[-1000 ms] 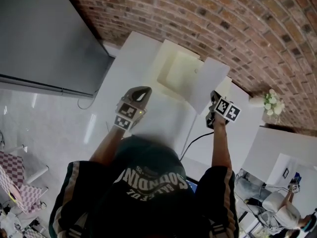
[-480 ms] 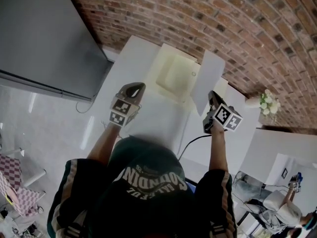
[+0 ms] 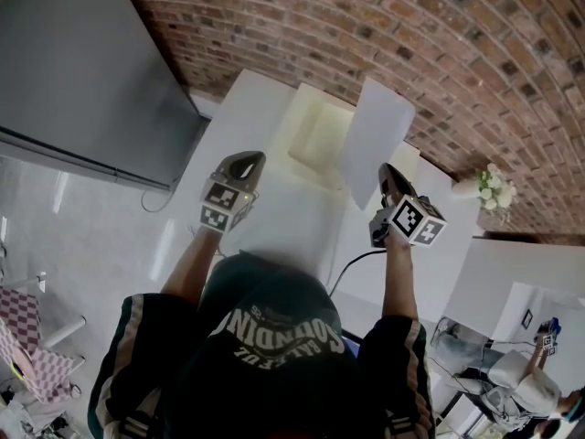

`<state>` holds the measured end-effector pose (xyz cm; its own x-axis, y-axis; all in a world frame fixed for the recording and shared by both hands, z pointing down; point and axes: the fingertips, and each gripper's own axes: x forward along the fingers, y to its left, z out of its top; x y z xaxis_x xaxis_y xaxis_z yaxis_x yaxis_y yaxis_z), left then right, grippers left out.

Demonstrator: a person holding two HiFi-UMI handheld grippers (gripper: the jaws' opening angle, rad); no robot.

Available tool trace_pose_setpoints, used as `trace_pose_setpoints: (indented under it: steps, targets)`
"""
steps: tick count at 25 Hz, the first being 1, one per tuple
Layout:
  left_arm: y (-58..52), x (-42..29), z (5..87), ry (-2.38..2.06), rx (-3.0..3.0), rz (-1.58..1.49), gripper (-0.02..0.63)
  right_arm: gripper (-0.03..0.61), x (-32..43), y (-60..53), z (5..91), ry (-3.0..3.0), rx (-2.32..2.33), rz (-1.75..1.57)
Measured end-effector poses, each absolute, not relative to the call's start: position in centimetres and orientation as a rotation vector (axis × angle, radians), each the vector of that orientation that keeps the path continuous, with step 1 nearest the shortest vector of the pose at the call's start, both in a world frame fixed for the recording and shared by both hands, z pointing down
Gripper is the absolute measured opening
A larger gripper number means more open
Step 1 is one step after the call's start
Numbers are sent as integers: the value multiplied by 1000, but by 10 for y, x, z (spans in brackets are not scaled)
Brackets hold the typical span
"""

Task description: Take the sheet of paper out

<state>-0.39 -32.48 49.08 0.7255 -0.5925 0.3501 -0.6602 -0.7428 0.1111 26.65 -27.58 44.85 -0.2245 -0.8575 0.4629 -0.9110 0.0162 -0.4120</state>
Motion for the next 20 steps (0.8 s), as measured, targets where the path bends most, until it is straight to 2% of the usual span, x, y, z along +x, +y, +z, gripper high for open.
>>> trace_pose_setpoints:
  steps: [20]
  targets:
    - [-321, -7, 494, -990, 2693, 436, 11, -2, 247, -275, 449, -2220, 1852, 961]
